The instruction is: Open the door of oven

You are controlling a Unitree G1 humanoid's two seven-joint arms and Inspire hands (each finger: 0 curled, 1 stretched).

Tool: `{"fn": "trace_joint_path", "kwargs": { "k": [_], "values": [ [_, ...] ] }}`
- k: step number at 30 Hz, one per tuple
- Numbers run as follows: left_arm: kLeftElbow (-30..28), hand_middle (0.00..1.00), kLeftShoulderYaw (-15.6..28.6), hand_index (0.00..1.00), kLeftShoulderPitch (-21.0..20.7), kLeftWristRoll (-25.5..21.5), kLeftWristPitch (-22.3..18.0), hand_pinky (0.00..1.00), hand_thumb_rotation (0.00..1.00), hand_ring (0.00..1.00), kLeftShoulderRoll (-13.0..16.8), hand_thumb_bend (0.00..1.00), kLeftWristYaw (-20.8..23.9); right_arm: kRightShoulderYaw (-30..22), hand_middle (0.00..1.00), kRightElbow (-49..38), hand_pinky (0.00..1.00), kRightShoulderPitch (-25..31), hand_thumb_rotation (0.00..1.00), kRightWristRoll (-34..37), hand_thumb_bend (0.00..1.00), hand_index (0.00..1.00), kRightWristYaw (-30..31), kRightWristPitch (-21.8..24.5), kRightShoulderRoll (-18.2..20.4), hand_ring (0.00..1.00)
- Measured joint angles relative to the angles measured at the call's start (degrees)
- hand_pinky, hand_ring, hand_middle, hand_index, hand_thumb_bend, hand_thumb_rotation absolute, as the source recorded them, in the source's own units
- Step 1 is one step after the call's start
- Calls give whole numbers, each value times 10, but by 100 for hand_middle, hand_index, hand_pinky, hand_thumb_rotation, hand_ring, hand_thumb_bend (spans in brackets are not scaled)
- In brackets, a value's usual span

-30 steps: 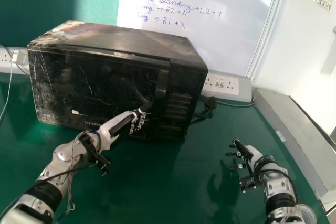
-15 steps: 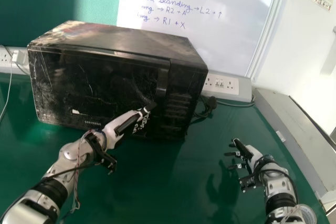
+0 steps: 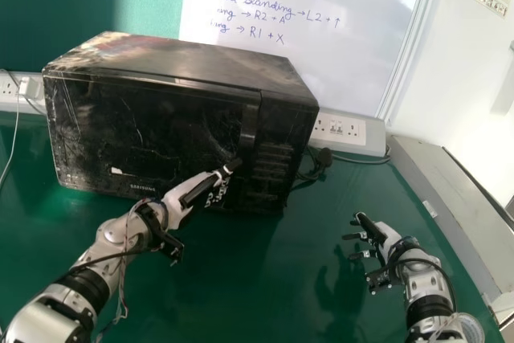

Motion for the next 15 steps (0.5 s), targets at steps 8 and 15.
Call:
{"fn": "trace_joint_path", "kwargs": {
  "k": [8,15],
  "values": [
    [8,96,18,100,-13,-21,35,50,93,74,-6,98,-39,-8,69,0,66,0,48,6,53,93,3,2,0,66],
    [12,97,30,100,-19,-30,54,39,93,65,-10,98,-62,-16,73,0,64,0,50,12,52,95,16,2,0,67]
  ]
}}
